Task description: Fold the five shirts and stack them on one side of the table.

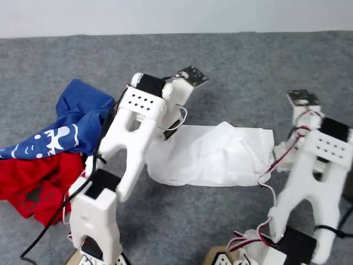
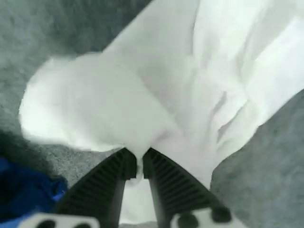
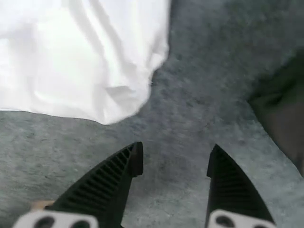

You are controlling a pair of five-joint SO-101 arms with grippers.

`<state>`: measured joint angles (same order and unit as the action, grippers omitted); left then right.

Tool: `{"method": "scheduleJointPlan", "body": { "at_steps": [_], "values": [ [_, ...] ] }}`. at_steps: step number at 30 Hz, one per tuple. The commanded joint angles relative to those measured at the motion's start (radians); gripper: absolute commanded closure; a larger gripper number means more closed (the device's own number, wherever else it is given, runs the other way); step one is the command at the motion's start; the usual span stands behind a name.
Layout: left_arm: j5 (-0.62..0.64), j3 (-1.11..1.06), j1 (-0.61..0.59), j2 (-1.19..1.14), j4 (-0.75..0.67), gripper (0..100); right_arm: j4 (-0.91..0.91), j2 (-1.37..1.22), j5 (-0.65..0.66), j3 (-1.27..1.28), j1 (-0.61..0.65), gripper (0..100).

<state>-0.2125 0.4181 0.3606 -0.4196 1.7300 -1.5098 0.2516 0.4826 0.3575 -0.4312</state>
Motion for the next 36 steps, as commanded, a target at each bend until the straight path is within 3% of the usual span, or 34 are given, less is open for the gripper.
{"method": "scheduleJointPlan", "body": {
  "at_steps": [1,11,23,36],
  "values": [
    [0.040,0.082,0.026,0.086,0.023,100,-0.004,0.050,0.054,-0.006,-0.099,76.4],
    [0.101,0.237,0.196,0.066,0.021,100,0.004,0.050,0.207,0.044,-0.387,76.4],
    [0.143,0.568,0.339,-0.196,0.023,100,0.007,0.050,0.439,0.147,-0.705,76.4],
    [0.140,0.782,0.422,-0.450,0.006,100,-0.002,0.050,0.531,0.149,-0.860,76.4]
  ]
}}
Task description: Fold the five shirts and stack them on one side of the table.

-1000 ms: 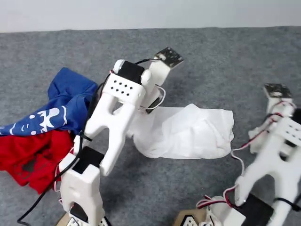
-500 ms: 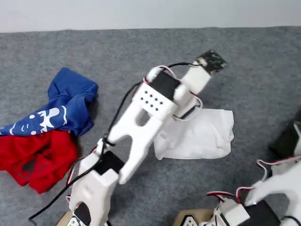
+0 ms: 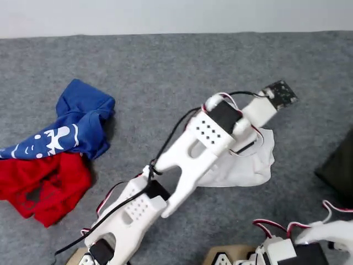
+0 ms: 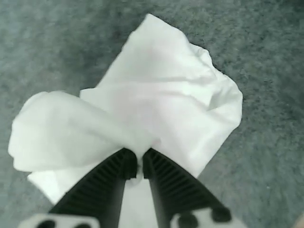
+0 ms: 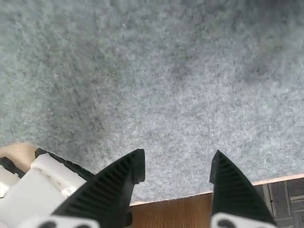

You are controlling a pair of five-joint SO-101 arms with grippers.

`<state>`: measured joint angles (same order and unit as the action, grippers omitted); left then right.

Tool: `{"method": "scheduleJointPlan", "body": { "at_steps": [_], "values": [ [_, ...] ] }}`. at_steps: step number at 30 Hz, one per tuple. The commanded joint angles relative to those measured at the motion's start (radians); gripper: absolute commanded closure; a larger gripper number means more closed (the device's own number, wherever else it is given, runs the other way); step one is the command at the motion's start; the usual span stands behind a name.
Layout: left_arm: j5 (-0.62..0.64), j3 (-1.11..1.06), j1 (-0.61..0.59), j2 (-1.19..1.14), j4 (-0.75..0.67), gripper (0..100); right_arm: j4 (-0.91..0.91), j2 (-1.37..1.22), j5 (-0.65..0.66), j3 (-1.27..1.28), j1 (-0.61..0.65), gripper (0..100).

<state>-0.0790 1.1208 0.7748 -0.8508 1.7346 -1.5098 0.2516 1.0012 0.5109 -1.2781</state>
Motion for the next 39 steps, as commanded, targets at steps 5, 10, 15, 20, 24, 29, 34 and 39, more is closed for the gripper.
{"method": "scheduleJointPlan", "body": {
  "at_steps": [5,10,15,20,24,29,34,39],
  "values": [
    [0.005,0.176,0.020,-0.109,0.002,100,-0.005,0.050,0.009,-0.002,-0.021,76.4],
    [0.003,0.203,0.046,-0.129,0.003,99,-0.045,0.050,0.011,-0.002,-0.013,76.4],
    [0.009,0.223,0.049,-0.098,0.015,81,-0.044,0.050,0.011,-0.003,-0.012,76.4],
    [0.009,0.242,0.049,-0.023,0.017,79,-0.044,0.050,0.011,-0.003,-0.012,76.4],
    [-0.002,0.240,0.006,0.028,0.018,80,-0.047,0.051,0.011,-0.003,-0.012,76.4],
    [0.000,0.239,-0.109,0.103,0.020,80,-0.101,0.051,0.011,-0.006,0.031,76.4],
    [0.000,0.143,-0.224,0.230,0.020,84,-0.183,0.136,-0.037,-0.009,0.208,76.4],
    [0.002,-0.068,-0.338,0.430,0.020,87,-0.183,0.311,-0.213,-0.009,0.504,76.2]
  ]
}}
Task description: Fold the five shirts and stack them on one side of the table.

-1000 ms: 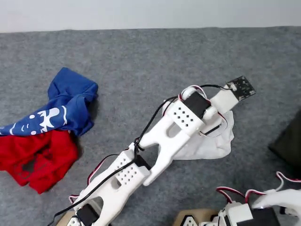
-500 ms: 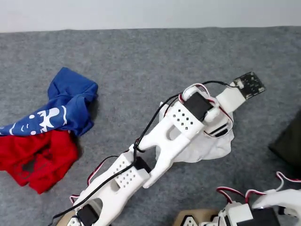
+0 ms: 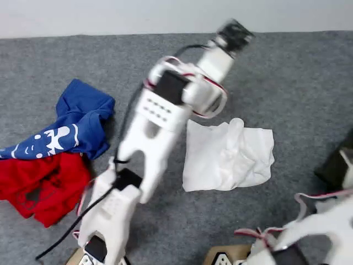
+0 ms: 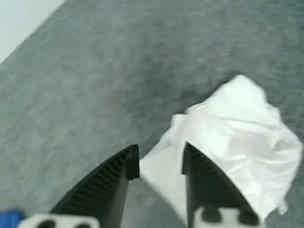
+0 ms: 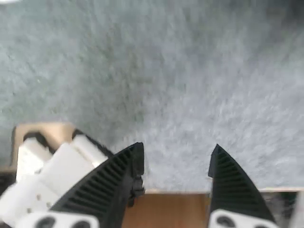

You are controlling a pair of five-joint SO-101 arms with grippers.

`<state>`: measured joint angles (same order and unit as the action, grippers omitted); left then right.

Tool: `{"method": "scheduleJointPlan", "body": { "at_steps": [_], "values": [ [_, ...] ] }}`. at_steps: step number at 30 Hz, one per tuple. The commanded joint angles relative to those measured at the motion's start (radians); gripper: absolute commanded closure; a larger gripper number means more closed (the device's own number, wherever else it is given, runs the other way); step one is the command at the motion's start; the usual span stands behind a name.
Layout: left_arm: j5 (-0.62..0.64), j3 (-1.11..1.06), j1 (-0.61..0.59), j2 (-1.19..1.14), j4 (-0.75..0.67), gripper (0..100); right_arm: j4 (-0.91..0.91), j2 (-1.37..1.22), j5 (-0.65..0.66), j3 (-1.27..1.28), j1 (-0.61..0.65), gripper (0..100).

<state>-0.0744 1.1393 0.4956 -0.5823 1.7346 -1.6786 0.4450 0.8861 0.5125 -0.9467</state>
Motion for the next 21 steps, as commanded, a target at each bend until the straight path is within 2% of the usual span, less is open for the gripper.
{"method": "scheduleJointPlan", "body": {
  "at_steps": [1,5,9,14,21],
  "values": [
    [0.009,-0.139,-0.081,0.206,0.020,87,-0.015,0.145,-0.147,-0.012,0.246,76.2],
    [0.028,-0.371,-0.176,0.377,0.020,86,-0.015,0.196,-0.374,-0.051,0.539,76.1],
    [0.023,-0.596,-0.265,0.528,0.018,86,0.028,0.168,-0.574,-0.115,0.746,74.2],
    [-0.014,-0.806,-0.381,0.675,0.018,86,0.079,0.013,-0.779,-0.209,0.917,67.2],
    [-0.094,-0.969,-0.528,0.827,0.018,86,0.076,-0.222,-0.902,-0.387,1.069,67.1]
  ]
}}
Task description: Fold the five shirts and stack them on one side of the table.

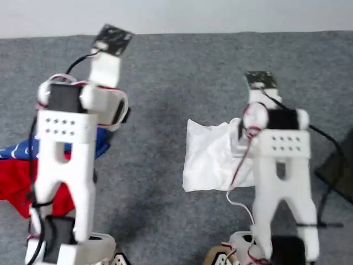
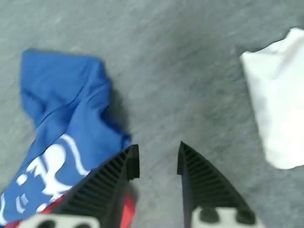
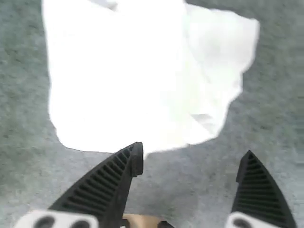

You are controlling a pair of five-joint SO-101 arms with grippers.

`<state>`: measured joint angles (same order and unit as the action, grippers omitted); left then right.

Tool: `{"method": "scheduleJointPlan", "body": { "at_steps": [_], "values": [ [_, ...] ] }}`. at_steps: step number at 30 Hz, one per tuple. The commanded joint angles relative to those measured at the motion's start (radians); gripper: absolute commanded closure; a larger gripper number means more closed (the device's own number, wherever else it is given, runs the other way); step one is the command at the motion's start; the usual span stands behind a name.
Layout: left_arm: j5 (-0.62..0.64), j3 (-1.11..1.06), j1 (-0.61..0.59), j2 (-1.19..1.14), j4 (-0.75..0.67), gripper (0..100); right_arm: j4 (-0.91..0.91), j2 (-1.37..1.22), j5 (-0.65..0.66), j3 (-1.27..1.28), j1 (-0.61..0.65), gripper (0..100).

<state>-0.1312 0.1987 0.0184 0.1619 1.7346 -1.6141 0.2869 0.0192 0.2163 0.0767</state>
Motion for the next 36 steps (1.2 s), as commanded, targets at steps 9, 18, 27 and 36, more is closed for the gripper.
{"method": "scheduleJointPlan", "body": {
  "at_steps": [9,18,27,36],
  "values": [
    [-0.069,-0.154,-0.135,0.141,0.018,86,0.002,-0.271,-0.201,-0.193,0.171,67.1],
    [-0.061,-0.165,-0.135,0.143,0.018,87,0.019,-0.375,-0.206,-0.227,0.193,67.1],
    [-0.061,-0.182,-0.127,0.143,0.018,87,0.041,-0.415,-0.132,-0.232,0.087,67.1],
    [-0.032,-0.223,-0.114,0.141,-0.002,87,0.050,-0.424,-0.069,-0.227,0.071,76.4]
  ]
}}
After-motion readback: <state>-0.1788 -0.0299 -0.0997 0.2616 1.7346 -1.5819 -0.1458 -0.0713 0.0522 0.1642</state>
